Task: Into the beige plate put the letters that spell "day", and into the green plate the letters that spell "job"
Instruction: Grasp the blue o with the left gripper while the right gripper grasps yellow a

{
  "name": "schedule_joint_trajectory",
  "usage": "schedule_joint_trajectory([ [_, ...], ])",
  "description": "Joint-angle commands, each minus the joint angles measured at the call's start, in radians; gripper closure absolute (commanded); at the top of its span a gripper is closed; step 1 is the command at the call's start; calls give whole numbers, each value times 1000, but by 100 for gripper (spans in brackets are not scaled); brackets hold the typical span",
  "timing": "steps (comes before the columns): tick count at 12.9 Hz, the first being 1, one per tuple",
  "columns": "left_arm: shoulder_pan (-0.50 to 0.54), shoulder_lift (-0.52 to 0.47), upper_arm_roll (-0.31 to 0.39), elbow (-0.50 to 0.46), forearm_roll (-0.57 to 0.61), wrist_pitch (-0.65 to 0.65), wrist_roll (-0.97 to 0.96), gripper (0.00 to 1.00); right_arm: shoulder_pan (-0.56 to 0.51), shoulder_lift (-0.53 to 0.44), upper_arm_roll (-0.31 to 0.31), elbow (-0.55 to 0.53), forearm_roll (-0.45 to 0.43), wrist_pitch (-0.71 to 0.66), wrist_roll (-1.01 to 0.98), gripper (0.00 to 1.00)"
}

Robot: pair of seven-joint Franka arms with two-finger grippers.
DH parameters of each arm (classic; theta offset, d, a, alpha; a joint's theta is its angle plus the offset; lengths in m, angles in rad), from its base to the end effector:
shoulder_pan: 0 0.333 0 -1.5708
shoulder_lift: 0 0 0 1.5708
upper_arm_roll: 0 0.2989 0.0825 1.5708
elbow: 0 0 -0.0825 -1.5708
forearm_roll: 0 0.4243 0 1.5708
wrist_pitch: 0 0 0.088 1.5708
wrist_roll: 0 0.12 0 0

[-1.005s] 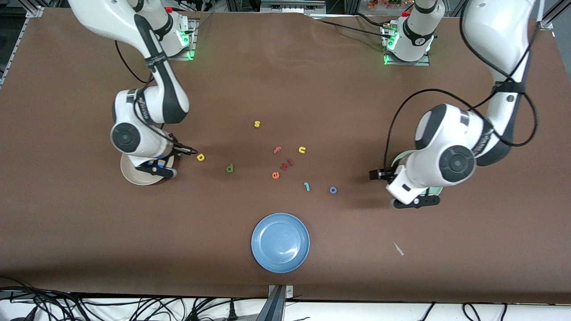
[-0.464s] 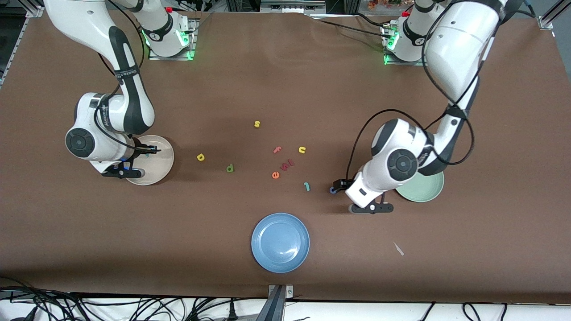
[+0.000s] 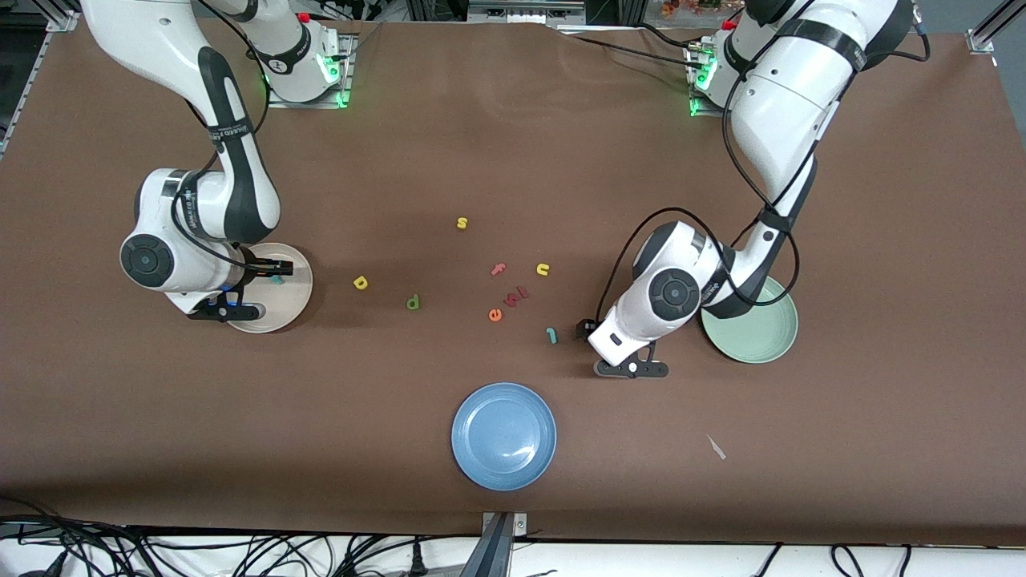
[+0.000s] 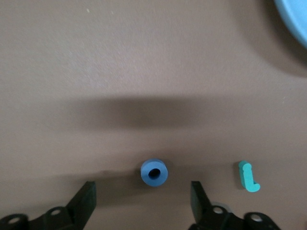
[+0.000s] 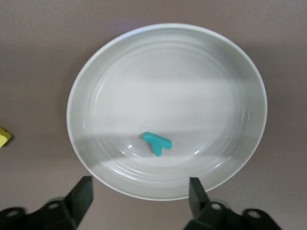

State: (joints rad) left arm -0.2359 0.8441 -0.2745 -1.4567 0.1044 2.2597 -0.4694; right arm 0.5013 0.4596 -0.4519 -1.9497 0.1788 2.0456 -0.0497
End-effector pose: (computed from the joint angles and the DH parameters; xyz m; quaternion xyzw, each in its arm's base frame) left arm 0.6576 -0.3333 0.1423 0.9980 -0.0103 -0.0335 0.0527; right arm 0.5975 0.0374 0.1859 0.9877 0.0010 -0.1537 0.0274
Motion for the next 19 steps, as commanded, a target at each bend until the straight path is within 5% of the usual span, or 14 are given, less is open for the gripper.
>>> schedule_joint_trajectory([
  [1,-42,-8,17,-19,35,11,-52,28,32,4,10,28,1,-47,5,0],
  [5,-42,16,21,-10,164,15,-51,31,66,-13,18,25,16,-25,57,0],
  [8,-42,24,21,-7,158,61,-60,31,95,-13,71,26,45,72,294,0],
  [13,-40,32,21,-7,161,66,-60,33,102,-32,122,-41,137,227,404,0],
  [15,-42,32,21,-7,164,66,-60,44,102,-67,139,-141,137,377,426,0],
  [17,-42,30,21,-5,161,66,-60,81,102,-62,174,-176,137,447,439,0],
  [19,-40,29,21,-7,159,64,-58,100,100,-45,183,-184,137,478,453,0],
])
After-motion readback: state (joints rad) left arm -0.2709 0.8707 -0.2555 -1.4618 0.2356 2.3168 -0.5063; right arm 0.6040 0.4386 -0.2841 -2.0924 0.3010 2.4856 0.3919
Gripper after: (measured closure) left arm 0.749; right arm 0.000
